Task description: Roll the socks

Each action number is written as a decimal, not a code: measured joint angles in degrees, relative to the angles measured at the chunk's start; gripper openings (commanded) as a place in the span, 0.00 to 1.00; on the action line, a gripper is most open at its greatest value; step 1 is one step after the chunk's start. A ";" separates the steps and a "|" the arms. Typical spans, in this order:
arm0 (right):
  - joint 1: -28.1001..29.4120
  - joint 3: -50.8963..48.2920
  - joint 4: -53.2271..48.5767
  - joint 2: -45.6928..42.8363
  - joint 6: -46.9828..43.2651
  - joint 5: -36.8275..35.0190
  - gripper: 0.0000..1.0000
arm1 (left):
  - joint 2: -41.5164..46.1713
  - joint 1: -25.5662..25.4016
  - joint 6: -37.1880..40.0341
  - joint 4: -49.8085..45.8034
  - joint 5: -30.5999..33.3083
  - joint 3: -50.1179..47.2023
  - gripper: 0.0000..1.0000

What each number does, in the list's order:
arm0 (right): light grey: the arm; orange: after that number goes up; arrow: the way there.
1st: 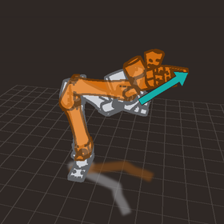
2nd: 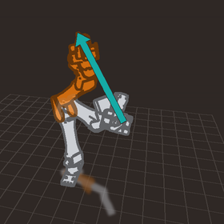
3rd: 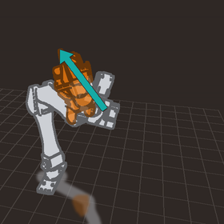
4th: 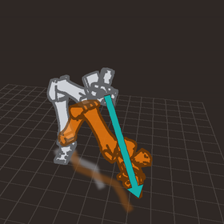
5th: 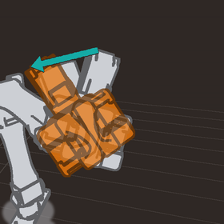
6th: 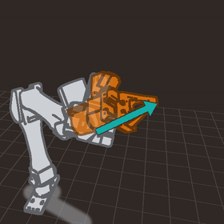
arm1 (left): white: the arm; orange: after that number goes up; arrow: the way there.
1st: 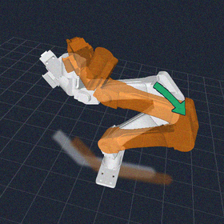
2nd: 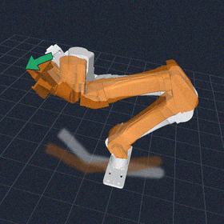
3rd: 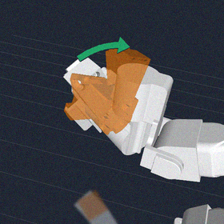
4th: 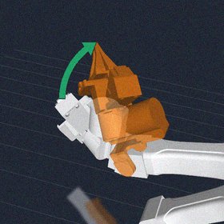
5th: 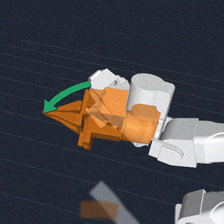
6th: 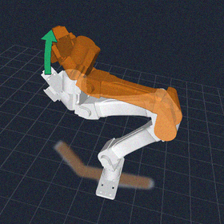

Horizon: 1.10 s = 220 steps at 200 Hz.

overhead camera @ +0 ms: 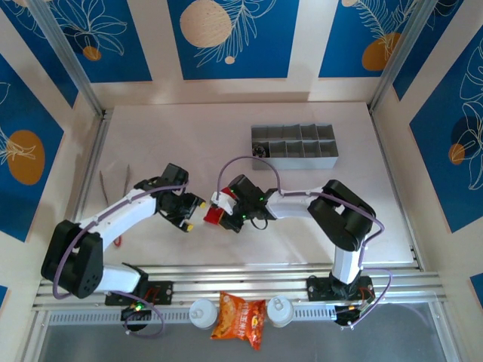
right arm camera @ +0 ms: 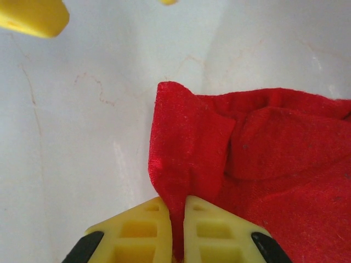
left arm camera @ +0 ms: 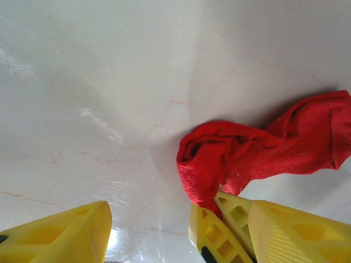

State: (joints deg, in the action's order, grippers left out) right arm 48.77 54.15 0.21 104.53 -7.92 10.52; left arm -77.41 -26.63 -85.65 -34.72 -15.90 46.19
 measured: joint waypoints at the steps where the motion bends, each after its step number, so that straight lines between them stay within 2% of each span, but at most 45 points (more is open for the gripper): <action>1: -0.13 -0.04 0.00 0.00 0.22 0.26 0.00 | 0.00 -0.04 -0.02 0.02 0.00 0.00 0.66; 29: -2.32 -1.03 0.44 0.04 4.02 5.55 0.00 | -0.33 -2.14 -0.90 3.39 -0.22 -0.09 0.65; 61: -4.57 -2.43 1.70 0.11 7.74 10.32 0.00 | -3.89 -4.22 -2.71 9.75 -0.61 -0.96 0.60; 116: -5.31 -4.22 4.26 0.35 9.62 13.09 0.00 | -10.91 -7.39 -4.02 14.36 -1.66 -1.14 0.52; 171: -5.64 -5.53 6.73 0.26 10.21 13.81 0.00 | -14.05 -9.20 -3.85 13.38 -1.53 0.13 0.34; 220: -5.60 -6.23 6.84 -0.28 9.40 13.97 0.00 | -16.85 -9.57 -3.37 7.91 -1.44 4.52 0.02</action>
State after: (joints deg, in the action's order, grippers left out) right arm 43.18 47.92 7.05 104.25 1.48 24.49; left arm -94.26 -36.21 -89.01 -26.81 -17.34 50.72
